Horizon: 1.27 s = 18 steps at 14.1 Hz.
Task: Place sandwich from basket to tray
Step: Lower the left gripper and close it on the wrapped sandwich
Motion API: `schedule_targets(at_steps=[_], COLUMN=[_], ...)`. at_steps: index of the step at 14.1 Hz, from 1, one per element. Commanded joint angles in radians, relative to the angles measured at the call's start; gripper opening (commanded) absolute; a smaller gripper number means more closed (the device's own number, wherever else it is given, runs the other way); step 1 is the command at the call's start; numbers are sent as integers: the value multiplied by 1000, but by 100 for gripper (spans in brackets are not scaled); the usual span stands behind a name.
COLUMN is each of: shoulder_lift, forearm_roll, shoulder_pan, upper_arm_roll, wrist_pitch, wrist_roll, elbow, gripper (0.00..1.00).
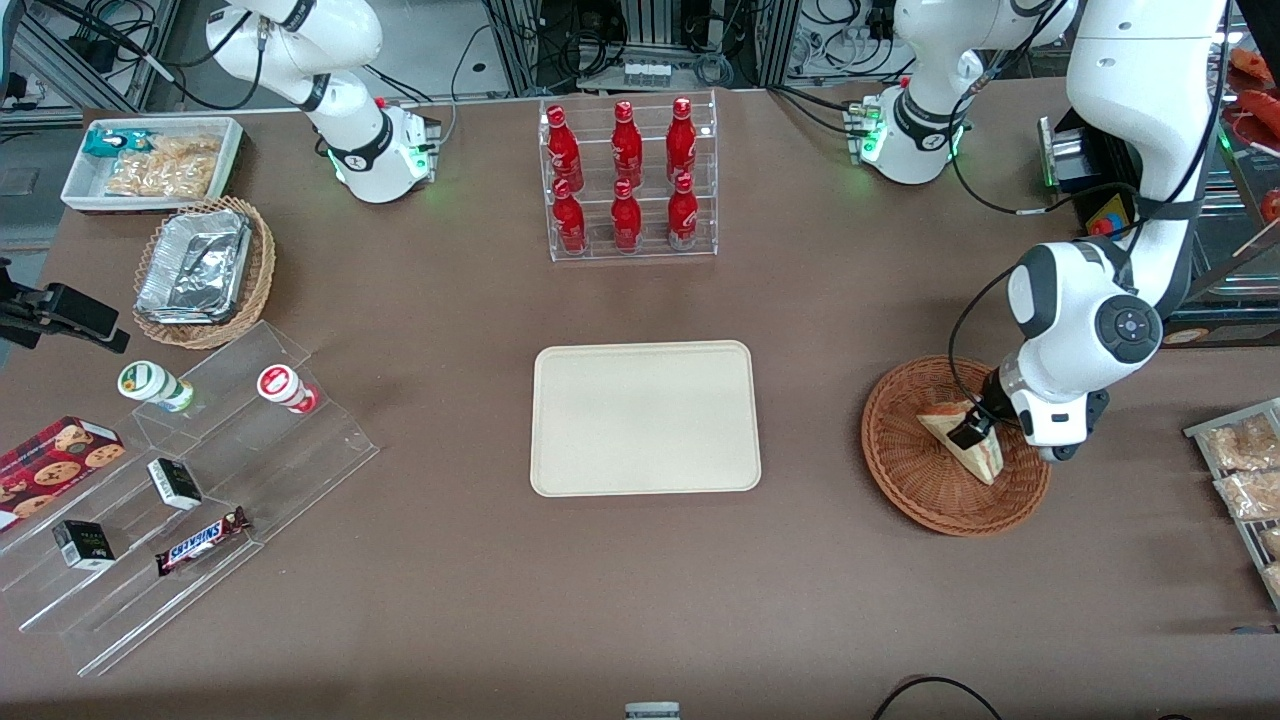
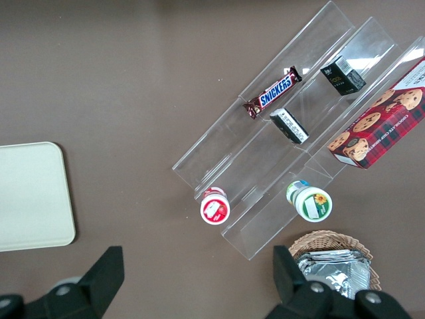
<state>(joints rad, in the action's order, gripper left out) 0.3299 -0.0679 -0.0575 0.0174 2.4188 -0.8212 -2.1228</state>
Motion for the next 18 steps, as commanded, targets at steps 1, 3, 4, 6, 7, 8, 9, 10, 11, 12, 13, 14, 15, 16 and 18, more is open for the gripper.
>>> schedule_targets(at_steps=[1,3,4,6,7,8,9,10,11,12,13,14,15,16,18], shoulder_lift=[9,17,12,5,-8,-17,-28,-37,-40,-37,-29,-11,16,43,128], forearm_roll=[-12,-9,-9,-3,3,5,5,8,7,8,7,8,19,55,166], shoulder_pan=[-7,-10,-10,-10,-10,-10,-10,-10,-10,-10,-10,-11,-11,-15,-112], upper_arm_roll=[3,1,1,1,-5,-14,-19,-31,-49,-72,-101,-138,-181,-218,-243], wrist_pitch=[17,14,10,-4,-39,-100,-177,-229,-262,-294,-334,-378,-429,-460,-469], wrist_roll=[-60,-137,-127,-109,-72,-20,55,123,199,279,346,361,358,343,225], elbow=[0,7,11,36,56,87,119,142,164,188,225,272,326,374,470], gripper=[71,17,12,7,7,7,7,7,7,8,9,10,12,13,15])
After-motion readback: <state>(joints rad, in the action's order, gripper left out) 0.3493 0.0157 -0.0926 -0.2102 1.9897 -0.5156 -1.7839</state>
